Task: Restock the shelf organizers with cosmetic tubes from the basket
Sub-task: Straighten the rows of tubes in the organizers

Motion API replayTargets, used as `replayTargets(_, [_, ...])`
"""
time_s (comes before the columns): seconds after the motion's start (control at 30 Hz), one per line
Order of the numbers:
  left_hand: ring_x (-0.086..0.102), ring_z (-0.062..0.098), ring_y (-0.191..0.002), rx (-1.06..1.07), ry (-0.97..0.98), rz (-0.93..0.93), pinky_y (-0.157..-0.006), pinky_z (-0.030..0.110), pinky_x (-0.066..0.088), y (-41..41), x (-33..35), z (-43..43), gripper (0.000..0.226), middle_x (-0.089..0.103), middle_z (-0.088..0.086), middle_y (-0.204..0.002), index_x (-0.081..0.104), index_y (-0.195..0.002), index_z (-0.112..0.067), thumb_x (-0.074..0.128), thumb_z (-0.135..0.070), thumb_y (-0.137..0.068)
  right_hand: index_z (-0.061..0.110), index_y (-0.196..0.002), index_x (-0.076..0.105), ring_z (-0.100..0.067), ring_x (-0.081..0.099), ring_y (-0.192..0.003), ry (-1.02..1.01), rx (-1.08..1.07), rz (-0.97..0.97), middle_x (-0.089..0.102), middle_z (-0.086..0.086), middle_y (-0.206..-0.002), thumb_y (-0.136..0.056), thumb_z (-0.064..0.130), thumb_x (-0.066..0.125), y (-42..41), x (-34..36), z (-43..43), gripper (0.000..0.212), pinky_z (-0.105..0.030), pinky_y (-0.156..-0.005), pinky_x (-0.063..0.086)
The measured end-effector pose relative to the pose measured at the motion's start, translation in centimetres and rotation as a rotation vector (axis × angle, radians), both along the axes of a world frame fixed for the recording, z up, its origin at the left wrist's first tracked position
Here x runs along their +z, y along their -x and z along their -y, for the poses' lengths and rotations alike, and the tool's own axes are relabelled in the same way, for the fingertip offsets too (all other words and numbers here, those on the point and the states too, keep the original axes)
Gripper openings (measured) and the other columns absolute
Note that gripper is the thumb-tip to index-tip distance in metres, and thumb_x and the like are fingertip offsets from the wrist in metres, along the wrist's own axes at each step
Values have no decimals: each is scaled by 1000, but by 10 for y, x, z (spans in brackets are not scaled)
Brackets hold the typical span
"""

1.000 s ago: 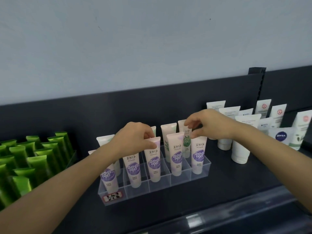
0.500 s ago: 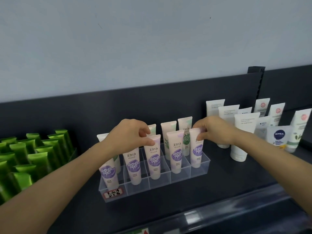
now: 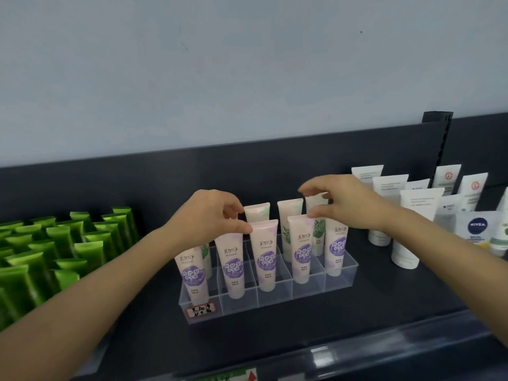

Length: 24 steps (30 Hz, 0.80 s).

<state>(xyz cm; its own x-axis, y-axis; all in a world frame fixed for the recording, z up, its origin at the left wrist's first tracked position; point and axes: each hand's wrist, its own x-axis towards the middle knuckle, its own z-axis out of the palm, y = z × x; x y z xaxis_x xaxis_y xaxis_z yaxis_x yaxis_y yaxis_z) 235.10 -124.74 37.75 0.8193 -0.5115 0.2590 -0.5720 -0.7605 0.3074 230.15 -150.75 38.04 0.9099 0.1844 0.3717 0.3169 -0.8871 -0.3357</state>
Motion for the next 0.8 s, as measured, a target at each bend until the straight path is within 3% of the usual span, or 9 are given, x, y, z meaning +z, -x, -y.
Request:
replayTargets(0.1, [61,-1,-85,31,-27,-1,-71,12,45,2,4,-19,42,63,-16,-97,62,-109,-29,68,-52,-74,27,-126,56,4,51,-102,28,73,8,60,13,-123,-84,28,69,5,5,-33,44,-16,-90,43])
replayTargets(0.3, [59,-1,-86,128,-102,-40,-70,13,45,0,-2,-68,49,62,-17,-102,60,-112,-31,73,-52,-70,26,-126,56,-4,54,-109,96,180,6,59,11,-124,-89,34,62,0,4,-89,38,-19,-91,42])
replayTargets(0.5, [62,8,-79,147,-137,-32,-70,28,53,0,-17,-86,19,68,-9,-88,70,-92,-23,76,-25,-74,24,-126,56,-6,58,-105,85,215,-14,62,8,-123,-89,32,62,-11,-3,-118,39,-21,-90,47])
replayTargets(0.63, [62,10,-73,158,-100,27,-68,40,54,-5,-29,-90,10,69,-4,-82,71,-82,-20,73,-25,-74,24,-127,56,-7,59,-105,54,207,-37,62,7,-122,-89,29,62,-12,-7,-124,38,-21,-90,47])
replayTargets(0.8, [63,8,-73,174,-71,41,-67,38,56,-8,-35,-89,12,69,-8,-83,71,-86,-23,72,-26,-74,23,-125,58,-5,60,-105,6,175,-49,63,6,-122,-89,27,63,-15,-13,-121,36,-16,-87,44])
